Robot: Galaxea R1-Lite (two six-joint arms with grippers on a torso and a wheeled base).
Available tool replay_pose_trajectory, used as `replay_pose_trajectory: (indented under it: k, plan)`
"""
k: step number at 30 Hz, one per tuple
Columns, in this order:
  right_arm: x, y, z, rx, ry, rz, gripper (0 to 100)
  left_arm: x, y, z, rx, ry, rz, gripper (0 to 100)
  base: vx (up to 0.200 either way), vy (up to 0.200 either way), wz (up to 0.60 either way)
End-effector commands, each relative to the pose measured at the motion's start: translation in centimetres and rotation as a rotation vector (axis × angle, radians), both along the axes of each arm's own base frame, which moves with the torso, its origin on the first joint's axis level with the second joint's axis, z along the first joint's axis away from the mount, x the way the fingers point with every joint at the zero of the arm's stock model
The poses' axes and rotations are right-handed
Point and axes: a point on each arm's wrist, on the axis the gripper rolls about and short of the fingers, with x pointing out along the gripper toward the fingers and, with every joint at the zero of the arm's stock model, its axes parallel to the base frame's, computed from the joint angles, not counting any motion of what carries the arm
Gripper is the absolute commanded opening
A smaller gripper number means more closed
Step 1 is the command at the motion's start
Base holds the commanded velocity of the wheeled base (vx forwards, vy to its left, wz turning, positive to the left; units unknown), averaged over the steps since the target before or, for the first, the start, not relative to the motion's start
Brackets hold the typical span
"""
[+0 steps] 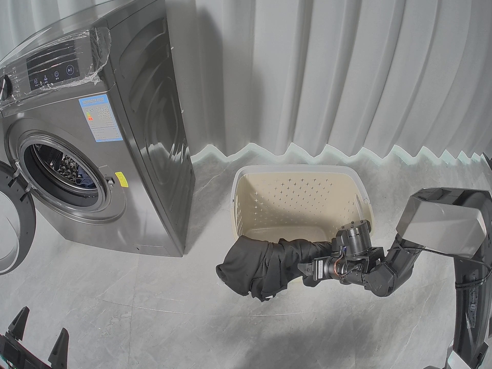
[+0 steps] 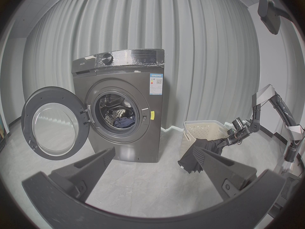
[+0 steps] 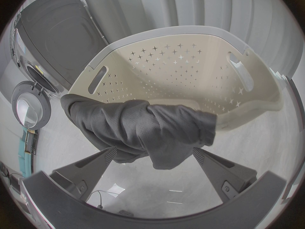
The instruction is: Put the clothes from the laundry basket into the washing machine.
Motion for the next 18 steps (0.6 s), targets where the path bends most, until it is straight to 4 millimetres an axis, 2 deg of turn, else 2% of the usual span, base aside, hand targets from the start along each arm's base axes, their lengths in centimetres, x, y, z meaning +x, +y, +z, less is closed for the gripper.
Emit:
replay_pose_trajectory:
  k: [1,3,4,17,18]
  plan:
    - [0.7,0.3,-0.1,0.007,-0.015,-0.001,100,0.0,0.0,-0.5,0.0,0.0,0.0,100,0.0,0.0,0.0]
    - [0.8,0.4,-0.2,0.009,-0.019,-0.001,100,0.0,0.0,-0.5,0.0,0.0,0.0,100,0.0,0.0,0.0]
    - [0.9,0.4,-0.2,0.012,-0.025,-0.002,0,0.0,0.0,-0.5,0.0,0.0,0.0,100,0.0,0.0,0.0]
    - [0.0,0.2,0.1,0.037,-0.003,-0.02,0,0.0,0.0,-0.5,-0.003,0.0,0.005,100,0.0,0.0,0.0]
    - [-0.5,0.2,1.0,0.043,-0.015,-0.017,0,0.0,0.0,-0.5,-0.003,0.0,0.005,100,0.0,0.0,0.0]
